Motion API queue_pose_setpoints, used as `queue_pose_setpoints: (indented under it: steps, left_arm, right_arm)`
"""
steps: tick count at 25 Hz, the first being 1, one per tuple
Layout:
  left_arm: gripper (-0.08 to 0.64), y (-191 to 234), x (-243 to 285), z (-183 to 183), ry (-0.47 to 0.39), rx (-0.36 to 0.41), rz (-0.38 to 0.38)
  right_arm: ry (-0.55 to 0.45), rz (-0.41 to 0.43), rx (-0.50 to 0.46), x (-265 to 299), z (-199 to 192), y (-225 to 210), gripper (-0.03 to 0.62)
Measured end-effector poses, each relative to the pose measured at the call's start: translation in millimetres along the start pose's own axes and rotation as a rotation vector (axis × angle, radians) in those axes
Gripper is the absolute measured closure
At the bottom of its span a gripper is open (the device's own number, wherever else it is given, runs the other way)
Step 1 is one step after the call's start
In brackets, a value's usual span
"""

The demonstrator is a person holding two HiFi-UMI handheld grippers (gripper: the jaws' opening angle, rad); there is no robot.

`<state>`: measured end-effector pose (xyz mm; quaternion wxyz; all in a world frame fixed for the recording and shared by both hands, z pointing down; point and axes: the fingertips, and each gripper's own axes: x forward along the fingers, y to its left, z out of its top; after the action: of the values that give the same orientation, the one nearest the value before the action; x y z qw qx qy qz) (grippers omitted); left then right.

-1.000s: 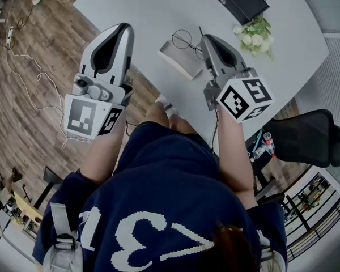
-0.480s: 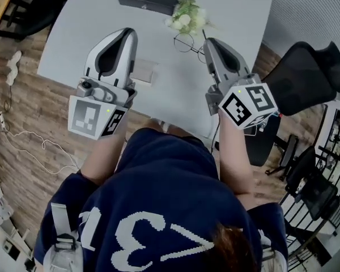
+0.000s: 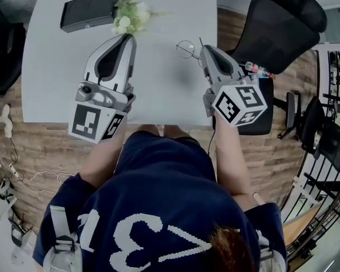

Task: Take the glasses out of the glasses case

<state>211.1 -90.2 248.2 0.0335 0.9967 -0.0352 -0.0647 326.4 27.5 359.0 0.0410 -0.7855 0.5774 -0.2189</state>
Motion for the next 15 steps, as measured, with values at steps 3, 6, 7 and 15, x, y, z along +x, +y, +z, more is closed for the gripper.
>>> queue_pose_setpoints:
  steps: [3,6,7,15]
  left_arm:
    - [0.540,-2.9,-4.4,-5.8,0.022,-0.014,-0.029]
    - [0.540,-4.2,-7.9,-13.8,0.053,-0.025,-0.041]
    - [0.540,-4.3,-9.5,-16.7,0.064,-0.029,-0.042]
    - [0.540,2.1,-18.7,-33.2,0.126,-0.037,-0.018]
  right_arm:
    - [0.060,-0.062,0.025,-3.0,-36.6,-10.4,0.566]
    - [0.132,-0.111,0.053,-4.5,-76.5,-22.9,0.566]
    - [0.157,-0.124,0.063,-5.1,-89.7,-26.8,0.566]
    - [0.290,-0.184,0.082,-1.1,-157.3,-47.4,0.565]
